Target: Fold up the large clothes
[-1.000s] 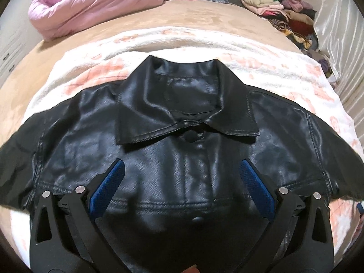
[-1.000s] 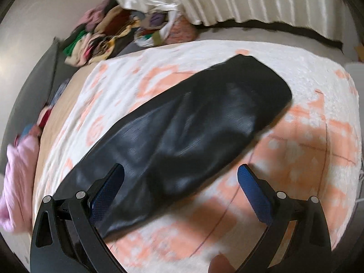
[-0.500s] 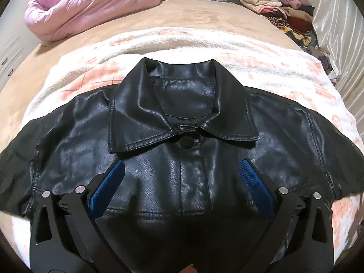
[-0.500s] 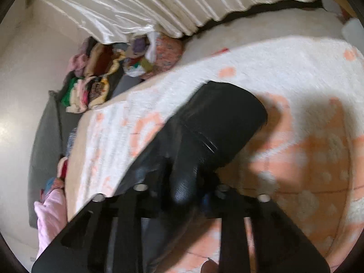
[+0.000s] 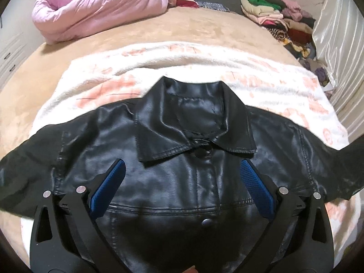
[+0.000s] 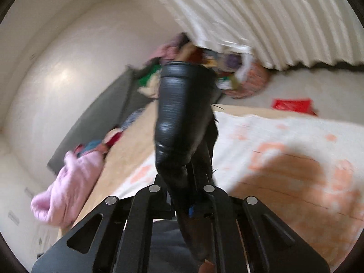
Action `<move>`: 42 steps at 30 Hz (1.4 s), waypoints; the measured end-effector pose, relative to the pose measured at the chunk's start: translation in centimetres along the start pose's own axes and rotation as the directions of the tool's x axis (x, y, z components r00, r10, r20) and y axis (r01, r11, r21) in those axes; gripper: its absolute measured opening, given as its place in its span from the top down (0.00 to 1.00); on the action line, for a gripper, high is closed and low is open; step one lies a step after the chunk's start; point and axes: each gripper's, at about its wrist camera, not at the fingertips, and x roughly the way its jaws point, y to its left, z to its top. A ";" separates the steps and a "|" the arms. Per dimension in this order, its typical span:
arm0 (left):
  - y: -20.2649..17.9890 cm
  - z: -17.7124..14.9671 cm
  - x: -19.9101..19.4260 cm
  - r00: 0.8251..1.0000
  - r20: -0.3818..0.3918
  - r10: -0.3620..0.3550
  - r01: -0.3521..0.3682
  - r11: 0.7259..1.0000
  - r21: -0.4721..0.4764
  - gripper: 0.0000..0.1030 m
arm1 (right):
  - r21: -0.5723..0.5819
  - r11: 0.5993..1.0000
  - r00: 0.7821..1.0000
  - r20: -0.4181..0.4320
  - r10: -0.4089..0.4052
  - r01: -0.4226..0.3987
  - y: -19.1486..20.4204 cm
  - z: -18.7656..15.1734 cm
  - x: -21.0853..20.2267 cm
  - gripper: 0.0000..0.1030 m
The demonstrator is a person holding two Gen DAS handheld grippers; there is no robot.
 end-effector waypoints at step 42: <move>17.7 -1.5 -7.9 0.877 0.183 -0.444 0.479 0.839 -0.257 0.09 | -0.540 0.593 0.774 -0.583 0.248 -0.597 33.5 -35.1 2.9 0.87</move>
